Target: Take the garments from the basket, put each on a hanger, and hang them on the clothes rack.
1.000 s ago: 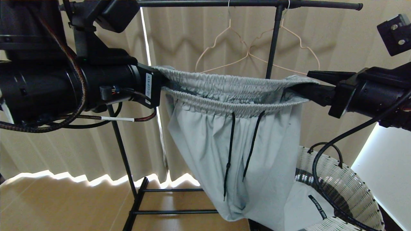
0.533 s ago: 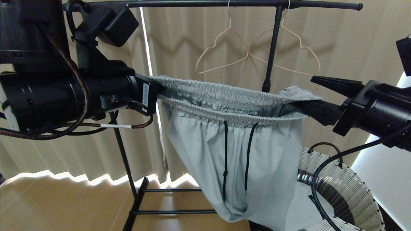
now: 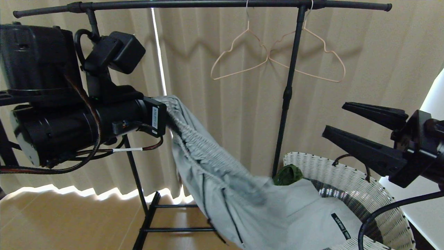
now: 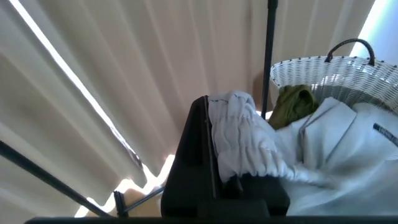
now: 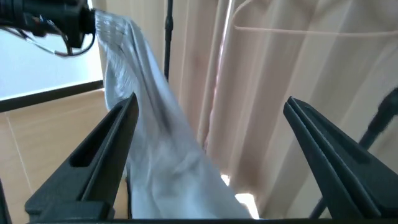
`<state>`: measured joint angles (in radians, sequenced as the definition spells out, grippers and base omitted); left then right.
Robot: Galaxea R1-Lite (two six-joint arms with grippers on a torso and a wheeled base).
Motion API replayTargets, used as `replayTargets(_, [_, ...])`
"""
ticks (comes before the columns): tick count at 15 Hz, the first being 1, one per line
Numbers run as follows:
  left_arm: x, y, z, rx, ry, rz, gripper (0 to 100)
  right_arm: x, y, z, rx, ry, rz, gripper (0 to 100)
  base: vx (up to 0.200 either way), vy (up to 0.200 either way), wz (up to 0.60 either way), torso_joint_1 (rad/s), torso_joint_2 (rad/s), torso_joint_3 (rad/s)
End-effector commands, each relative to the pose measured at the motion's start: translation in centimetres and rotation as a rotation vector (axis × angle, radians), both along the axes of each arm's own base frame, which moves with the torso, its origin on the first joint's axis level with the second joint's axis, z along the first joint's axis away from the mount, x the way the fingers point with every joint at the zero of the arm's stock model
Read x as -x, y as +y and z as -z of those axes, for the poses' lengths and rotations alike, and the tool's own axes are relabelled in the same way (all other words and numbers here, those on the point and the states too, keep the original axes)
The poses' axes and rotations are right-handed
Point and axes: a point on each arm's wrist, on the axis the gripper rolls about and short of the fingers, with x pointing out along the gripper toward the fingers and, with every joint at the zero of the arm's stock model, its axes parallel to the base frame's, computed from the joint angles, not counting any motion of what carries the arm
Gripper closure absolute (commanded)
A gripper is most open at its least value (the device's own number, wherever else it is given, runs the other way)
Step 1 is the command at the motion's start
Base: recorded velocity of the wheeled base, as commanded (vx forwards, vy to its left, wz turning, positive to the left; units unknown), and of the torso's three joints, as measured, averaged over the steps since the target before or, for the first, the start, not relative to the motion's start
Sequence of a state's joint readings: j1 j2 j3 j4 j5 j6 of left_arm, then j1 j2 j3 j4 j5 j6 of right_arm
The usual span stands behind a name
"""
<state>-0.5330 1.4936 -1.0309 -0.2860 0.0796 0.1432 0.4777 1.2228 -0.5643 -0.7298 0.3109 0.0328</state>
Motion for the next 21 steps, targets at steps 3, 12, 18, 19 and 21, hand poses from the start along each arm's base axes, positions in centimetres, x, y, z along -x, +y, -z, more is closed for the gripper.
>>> replayTargets(3, [0.1, 0.3, 0.2, -0.004, 0.008, -0.012, 100, 1.2, -0.7, 0.7, 0.008, 0.009, 0.013, 0, 0.000, 0.000, 0.00, 0.000, 0.00, 0.000])
replayTargets(12, [13.1, 9.4, -3.7, 0.081, -0.133, -0.140, 100, 1.6, -5.1, 5.4, 0.181, 0.084, 0.300, 0, 0.000, 0.000, 0.00, 0.000, 0.00, 0.000])
replayTargets(18, [18.0, 12.4, 2.8, 0.121, -0.077, -0.317, 100, 5.9, -7.1, 8.2, 0.178, 0.103, 0.407, 0, 0.000, 0.000, 0.00, 0.000, 0.00, 0.000])
replayTargets(19, [18.5, 12.8, 4.1, 0.112, -0.066, -0.364, 100, 7.0, -7.5, 9.2, 0.177, 0.108, 0.431, 0, 0.000, 0.000, 0.00, 0.000, 0.00, 0.000])
replayTargets(21, [19.1, 13.0, 5.9, 0.108, -0.041, -0.392, 100, 8.4, -7.7, 11.0, 0.193, 0.147, 0.435, 0, 0.000, 0.000, 0.00, 0.000, 0.00, 0.000])
